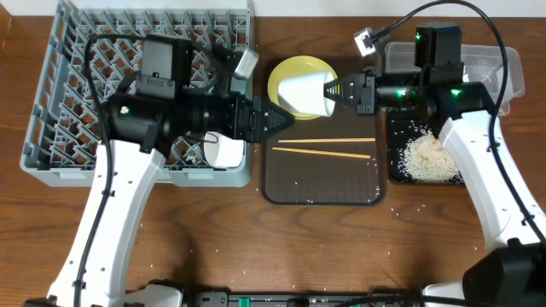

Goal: Sort waste into correct bins and load items into the dishwasher

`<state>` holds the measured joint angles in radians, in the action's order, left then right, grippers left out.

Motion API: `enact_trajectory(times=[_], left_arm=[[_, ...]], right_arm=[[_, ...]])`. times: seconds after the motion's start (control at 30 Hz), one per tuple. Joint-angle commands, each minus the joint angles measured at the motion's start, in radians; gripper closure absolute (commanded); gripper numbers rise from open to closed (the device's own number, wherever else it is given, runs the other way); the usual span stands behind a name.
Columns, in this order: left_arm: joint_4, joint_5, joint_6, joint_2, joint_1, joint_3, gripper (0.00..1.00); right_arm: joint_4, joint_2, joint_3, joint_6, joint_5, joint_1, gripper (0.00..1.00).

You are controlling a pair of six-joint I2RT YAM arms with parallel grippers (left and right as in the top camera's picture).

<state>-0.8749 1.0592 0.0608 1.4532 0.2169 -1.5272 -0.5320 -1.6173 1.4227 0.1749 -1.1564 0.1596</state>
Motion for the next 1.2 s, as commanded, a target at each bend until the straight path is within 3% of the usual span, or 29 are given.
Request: enact_trajectory(times=[0.0,0.13,0.5,1.17], left_arm=[[0.020,0.185,-0.064,0.025,-0.006,0.005,0.08],[0.060,0.351,-0.121,0.049,-0.006,0.005,0.08],[0.063,0.343,-0.140,0.050,-0.035,0.005,0.07],[0.063,0.416,-0.132,0.050,-0.035,0.005,0.09]], right_arm=[[0.021,0.001,-0.002,-0.015,-0.152,-0.013,0.99],[0.035,0.001,-0.002,-0.015,-0.232,-0.035,0.99],[0.116,0.001,-0.002,0.019,-0.345,-0.090,0.99],[0.182,0.000,-0.002,0.023,-0.222,0.080,0.99]])
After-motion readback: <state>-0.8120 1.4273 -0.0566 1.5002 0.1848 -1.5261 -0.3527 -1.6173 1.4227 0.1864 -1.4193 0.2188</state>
